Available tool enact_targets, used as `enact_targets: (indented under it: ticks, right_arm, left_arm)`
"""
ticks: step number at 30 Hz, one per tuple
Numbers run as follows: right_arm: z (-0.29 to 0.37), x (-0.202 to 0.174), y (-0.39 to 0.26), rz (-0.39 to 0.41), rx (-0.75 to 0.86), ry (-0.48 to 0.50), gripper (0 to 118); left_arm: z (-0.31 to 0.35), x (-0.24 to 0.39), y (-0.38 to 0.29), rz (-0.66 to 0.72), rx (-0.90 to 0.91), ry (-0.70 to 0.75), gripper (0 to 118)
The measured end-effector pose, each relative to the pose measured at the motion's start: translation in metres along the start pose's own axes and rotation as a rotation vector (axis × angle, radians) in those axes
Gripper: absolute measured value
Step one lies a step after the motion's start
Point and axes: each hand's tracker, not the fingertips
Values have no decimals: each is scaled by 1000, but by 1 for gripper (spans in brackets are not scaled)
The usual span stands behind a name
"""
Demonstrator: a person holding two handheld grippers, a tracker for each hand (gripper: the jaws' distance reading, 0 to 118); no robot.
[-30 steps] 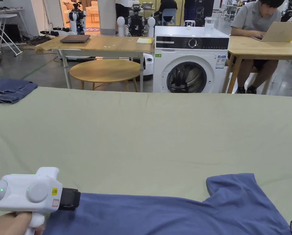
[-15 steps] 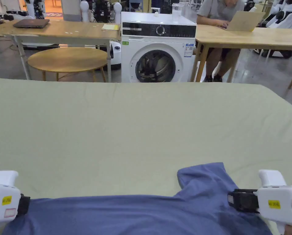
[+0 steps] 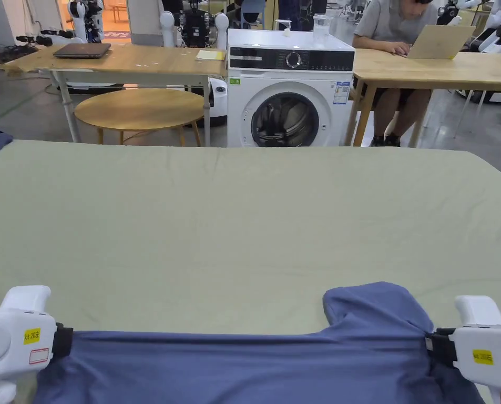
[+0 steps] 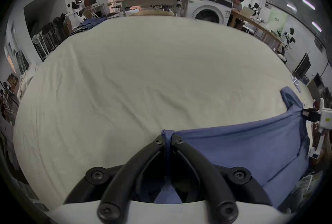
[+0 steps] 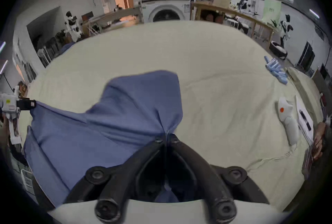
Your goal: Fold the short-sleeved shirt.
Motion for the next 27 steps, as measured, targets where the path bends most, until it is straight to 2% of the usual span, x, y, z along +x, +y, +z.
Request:
enact_targets:
  ticks: [3, 7, 15, 20, 23, 27]
  right_arm:
    - [38, 3, -6, -40, 68, 42, 0]
    - [96, 3, -21, -43, 144, 76, 0]
    - [173, 6, -92, -2, 220, 90, 0]
    - [187, 10, -147, 16, 216, 102, 0]
    - [180, 16, -176, -17, 171, 121, 0]
    - [163, 15, -197, -17, 113, 108, 0]
  left_arm:
    - [32, -3, -4, -2, 55, -10, 0]
    - [78, -5, -22, -15, 119, -27, 0]
    - [144, -16, -105, -39, 208, -52, 0]
    - [157, -25, -160, -38, 247, -79, 0]
    - [151, -29, -183, -29, 234, -93, 0]
    - [138, -31, -202, -49, 208, -93, 0]
